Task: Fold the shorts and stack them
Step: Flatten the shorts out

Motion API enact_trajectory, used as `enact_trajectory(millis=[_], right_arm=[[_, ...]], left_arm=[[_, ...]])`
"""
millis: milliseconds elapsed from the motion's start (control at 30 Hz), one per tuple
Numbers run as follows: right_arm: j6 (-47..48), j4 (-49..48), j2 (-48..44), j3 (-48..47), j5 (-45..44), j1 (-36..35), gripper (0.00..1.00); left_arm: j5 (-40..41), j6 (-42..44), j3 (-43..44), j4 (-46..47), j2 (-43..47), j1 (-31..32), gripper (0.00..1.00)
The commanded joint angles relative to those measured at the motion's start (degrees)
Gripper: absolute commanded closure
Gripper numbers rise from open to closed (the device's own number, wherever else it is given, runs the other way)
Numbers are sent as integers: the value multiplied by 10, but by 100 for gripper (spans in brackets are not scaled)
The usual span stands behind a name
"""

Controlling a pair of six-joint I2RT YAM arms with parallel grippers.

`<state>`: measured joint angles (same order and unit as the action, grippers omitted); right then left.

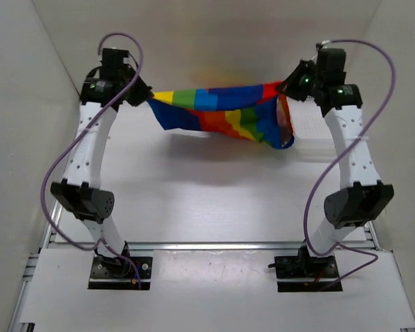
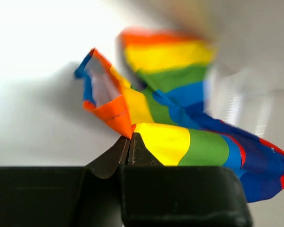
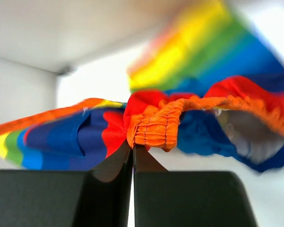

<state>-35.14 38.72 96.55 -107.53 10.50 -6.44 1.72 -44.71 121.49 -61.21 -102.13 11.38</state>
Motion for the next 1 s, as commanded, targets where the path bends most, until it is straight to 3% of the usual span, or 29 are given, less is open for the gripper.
enact_trajectory(millis=[0, 100, 167, 233, 267, 300, 433, 467, 500, 533, 600, 667, 733, 767, 967], right_arm=[[68, 69, -24, -122, 13, 5, 100], [104, 103, -60, -99, 20, -9, 100], [122, 110, -113, 7, 25, -24, 100], [131, 115, -158, 95, 25, -36, 100], [137, 116, -200, 187, 25, -36, 100], [131, 116, -222, 232, 25, -42, 100], [95, 86, -265, 395, 25, -42, 100], [89, 67, -244, 413, 34, -42, 97], [82, 23, -221, 423, 34, -42, 86], [82, 9, -190, 416, 26, -42, 51], [93, 32, -71, 327, 6, -42, 37], [93, 49, -9, 281, 6, -42, 34], [98, 49, -15, 273, 6, -47, 32], [98, 49, -42, 286, -7, -47, 31], [64, 55, -227, 452, -74, -47, 30]], left_arm=[[8, 30, 74, -66, 59, -35, 89], [8, 30, -18, -42, 126, -48, 89], [8, 36, -90, -42, 187, -54, 89], [8, 36, -227, -26, 231, -54, 89], [8, 36, -277, -18, 253, -54, 89], [8, 31, -376, -9, 293, -54, 89], [3, 23, -538, 40, 330, -49, 89], [3, 23, -550, 54, 321, -49, 89], [12, 23, -550, 79, 285, -49, 77], [12, 35, -542, 86, 259, -49, 65], [21, 53, -505, 87, 202, -49, 43], [21, 75, -457, 64, 149, -49, 39], [33, 82, -449, 47, 154, -49, 21], [38, 82, -456, 41, 166, -49, 19], [15, 75, -579, 25, 278, -54, 28]])
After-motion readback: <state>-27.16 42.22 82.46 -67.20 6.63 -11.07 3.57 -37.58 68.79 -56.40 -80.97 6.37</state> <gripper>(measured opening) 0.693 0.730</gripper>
